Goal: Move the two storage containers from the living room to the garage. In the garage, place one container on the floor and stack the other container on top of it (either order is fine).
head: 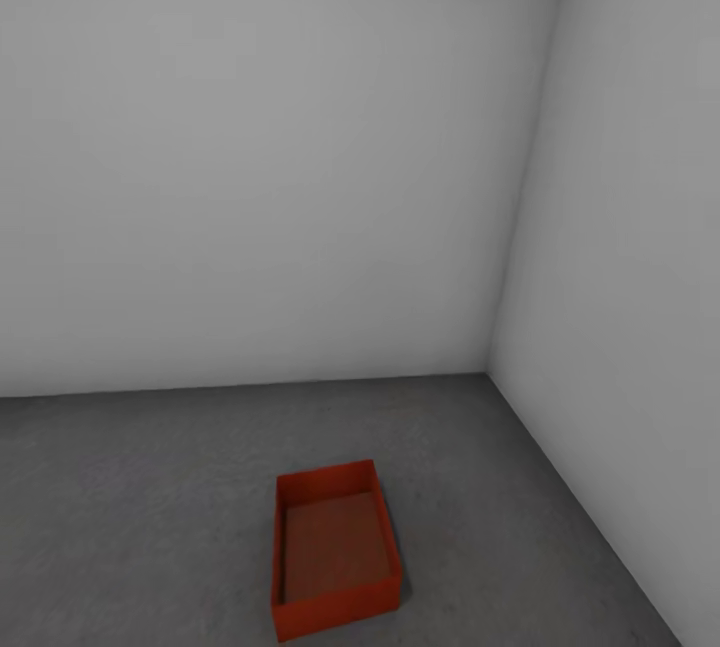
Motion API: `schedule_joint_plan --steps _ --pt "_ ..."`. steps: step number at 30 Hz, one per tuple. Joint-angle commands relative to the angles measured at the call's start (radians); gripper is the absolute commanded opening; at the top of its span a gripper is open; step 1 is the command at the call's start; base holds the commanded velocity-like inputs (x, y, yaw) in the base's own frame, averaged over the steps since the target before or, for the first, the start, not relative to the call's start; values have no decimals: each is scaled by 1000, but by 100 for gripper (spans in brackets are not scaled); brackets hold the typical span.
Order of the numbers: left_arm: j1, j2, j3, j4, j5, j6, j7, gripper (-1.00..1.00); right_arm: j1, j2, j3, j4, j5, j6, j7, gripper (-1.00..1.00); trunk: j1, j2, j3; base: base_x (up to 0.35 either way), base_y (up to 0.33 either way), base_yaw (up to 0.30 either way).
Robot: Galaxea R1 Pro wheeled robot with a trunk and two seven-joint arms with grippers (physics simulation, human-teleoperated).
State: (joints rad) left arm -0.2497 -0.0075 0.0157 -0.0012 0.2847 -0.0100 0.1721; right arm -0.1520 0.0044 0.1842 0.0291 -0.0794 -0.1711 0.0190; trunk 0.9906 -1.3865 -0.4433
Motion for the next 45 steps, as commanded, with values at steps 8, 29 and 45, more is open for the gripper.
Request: schedule_joint_plan --steps 8,29,45 --pt "0 0 1 0 4 -2 3 100 -1 -1 1 3 -18 -6 -3 100 0 -1 2 0 0 -271" --pt "0 -3 1 0 3 -2 1 100 -1 -1 3 3 -17 -5 -8 100 0 -1 12 0 0 -283" --pt "0 13 -6 -10 -9 -2 1 100 -1 1 4 3 -11 -5 -8 100 0 -1 20 0 0 -284"
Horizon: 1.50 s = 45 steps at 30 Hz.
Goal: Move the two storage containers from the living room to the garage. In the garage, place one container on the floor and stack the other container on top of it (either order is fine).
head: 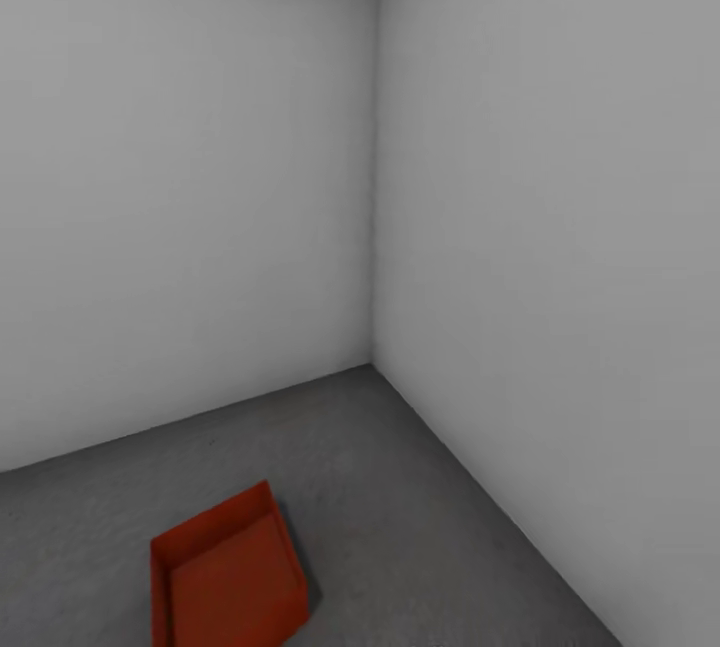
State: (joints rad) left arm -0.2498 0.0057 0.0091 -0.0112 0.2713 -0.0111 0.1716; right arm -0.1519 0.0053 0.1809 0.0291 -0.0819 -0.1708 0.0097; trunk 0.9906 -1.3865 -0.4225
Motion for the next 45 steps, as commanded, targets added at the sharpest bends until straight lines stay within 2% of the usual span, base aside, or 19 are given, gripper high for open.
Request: schedule_joint_plan --steps 1,45 --pt "0 0 0 0 4 -1 2 100 -1 0 8 3 -8 -6 1 100 0 -1 -1 0 0 -284" --pt "0 1 -1 0 2 -1 2 100 -1 0 8 3 -3 -6 0 100 0 -1 20 0 0 -284"
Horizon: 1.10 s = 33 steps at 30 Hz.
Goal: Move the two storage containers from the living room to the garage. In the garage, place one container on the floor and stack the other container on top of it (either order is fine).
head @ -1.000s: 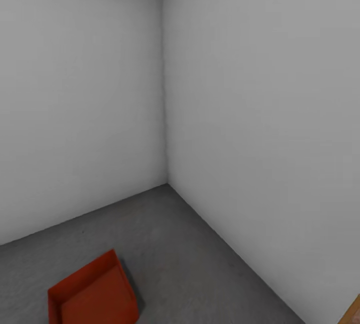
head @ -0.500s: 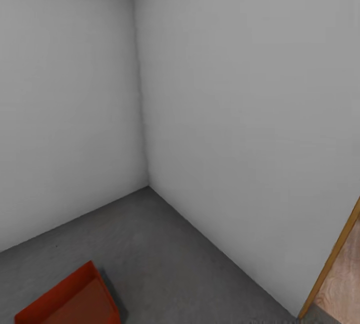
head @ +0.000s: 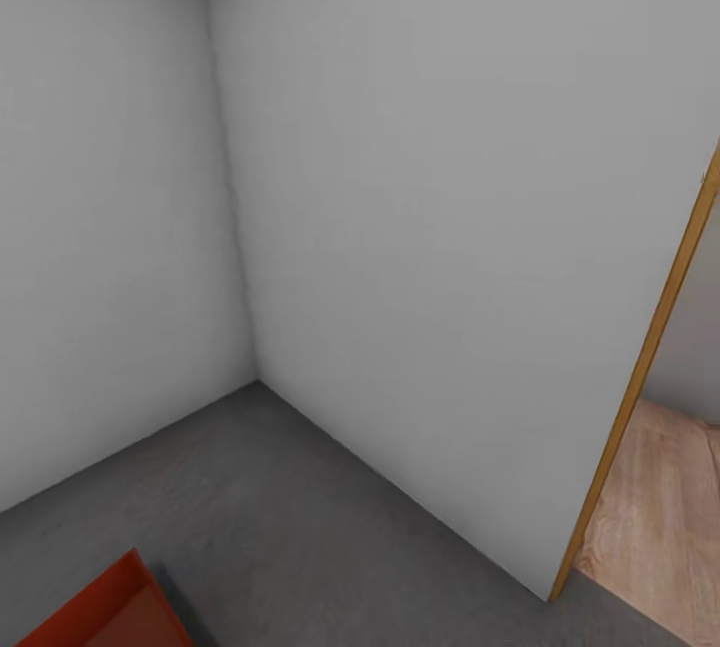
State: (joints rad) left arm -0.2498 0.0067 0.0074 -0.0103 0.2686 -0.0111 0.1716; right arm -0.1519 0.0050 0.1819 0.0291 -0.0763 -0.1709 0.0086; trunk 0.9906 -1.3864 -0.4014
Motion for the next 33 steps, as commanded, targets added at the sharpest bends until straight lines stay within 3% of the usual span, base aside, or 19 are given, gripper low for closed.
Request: schedule_joint_plan --steps 1,33 --pt "0 0 0 0 4 -1 2 100 -1 1 8 3 -8 -6 1 100 0 -1 -1 0 0 -284" --pt "0 0 0 0 4 -1 2 100 -1 1 10 3 -4 -6 1 100 0 -1 14 0 0 -281"
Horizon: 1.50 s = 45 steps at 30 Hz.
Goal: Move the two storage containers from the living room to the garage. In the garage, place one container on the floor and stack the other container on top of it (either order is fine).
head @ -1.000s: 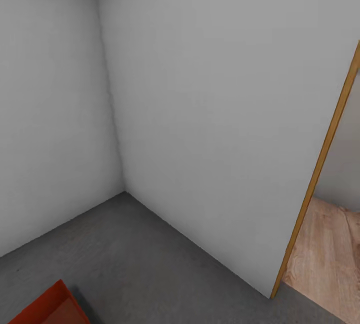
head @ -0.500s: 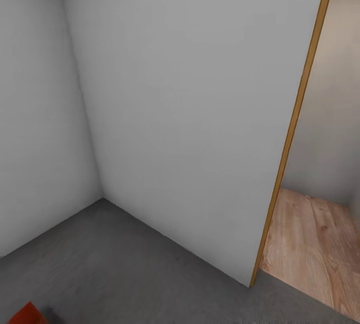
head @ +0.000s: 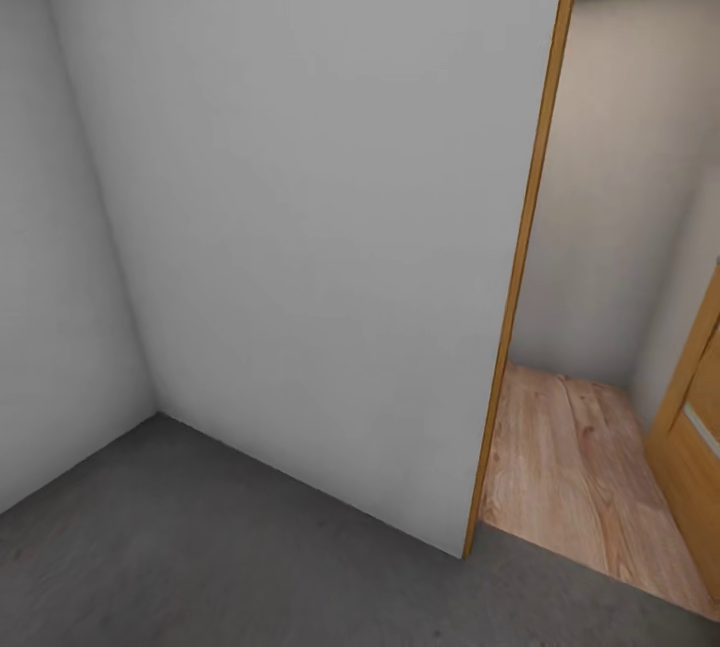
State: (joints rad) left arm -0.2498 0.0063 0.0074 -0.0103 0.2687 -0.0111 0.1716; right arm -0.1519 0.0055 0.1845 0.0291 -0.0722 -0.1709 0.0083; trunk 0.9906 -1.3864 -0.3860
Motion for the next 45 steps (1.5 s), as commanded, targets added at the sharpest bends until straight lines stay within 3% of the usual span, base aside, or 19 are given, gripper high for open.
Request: schedule_joint_plan --steps 1,31,45 --pt "0 0 0 0 4 -1 2 100 -1 0 7 3 -8 -6 1 100 0 -1 -1 0 0 -267" --pt "0 0 2 0 8 -1 2 100 -1 0 4 3 -11 -7 1 100 0 -1 13 0 0 -268" --pt "0 -29 13 3 13 -2 0 100 -1 -1 4 3 -22 -5 2 100 0 -1 18 0 0 -284"
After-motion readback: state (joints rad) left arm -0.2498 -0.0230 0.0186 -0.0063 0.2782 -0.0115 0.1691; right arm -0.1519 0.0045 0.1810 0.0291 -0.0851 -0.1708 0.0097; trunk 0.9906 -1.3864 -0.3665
